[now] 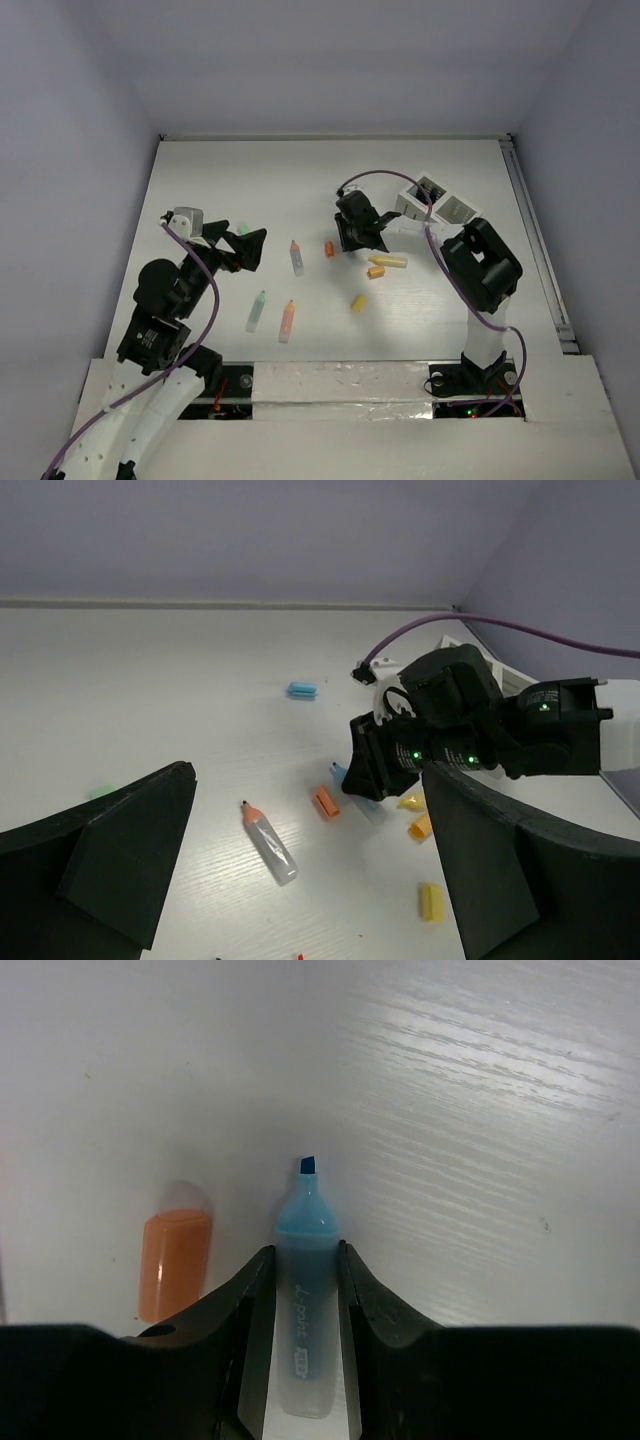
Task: Sort the stationery into containers
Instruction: Pick up the pen from the center of the board.
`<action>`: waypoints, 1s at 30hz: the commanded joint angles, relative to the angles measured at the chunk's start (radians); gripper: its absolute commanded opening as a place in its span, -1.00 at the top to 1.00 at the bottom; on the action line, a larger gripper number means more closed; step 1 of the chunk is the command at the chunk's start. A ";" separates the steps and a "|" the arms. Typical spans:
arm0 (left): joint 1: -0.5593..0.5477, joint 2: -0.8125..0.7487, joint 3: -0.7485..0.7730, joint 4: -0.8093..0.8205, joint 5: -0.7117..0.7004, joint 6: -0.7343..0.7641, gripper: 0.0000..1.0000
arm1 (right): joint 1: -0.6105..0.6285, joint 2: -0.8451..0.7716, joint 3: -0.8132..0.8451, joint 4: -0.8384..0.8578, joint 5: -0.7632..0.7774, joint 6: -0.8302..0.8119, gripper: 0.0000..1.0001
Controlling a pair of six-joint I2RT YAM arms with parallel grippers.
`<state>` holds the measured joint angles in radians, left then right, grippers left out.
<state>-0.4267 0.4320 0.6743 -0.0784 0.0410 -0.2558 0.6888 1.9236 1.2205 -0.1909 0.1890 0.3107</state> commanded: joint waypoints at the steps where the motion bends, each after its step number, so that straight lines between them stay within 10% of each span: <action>1: -0.006 0.022 0.010 0.072 0.077 -0.020 -0.91 | 0.005 -0.078 0.011 0.008 0.069 0.008 0.73; 9: -0.006 0.076 0.014 0.129 0.215 -0.059 -0.59 | 0.015 -0.317 -0.058 0.313 -0.146 0.149 0.77; 13: -0.006 0.131 0.033 0.115 0.244 -0.077 0.73 | 0.069 -0.362 -0.052 0.442 -0.238 0.221 0.77; 14: -0.006 0.143 0.040 0.108 0.244 -0.079 0.78 | 0.081 -0.365 -0.053 0.473 -0.267 0.238 0.77; 22: -0.006 0.251 0.059 0.121 0.278 -0.146 -0.14 | 0.112 -0.339 -0.042 0.648 -0.444 0.386 0.77; 30: -0.006 0.307 0.056 0.134 0.257 -0.161 -0.17 | 0.121 -0.339 -0.079 0.735 -0.462 0.453 0.78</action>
<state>-0.4267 0.7349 0.6819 -0.0093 0.2913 -0.4007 0.8001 1.5852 1.1580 0.4290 -0.2417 0.7174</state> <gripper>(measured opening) 0.579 0.332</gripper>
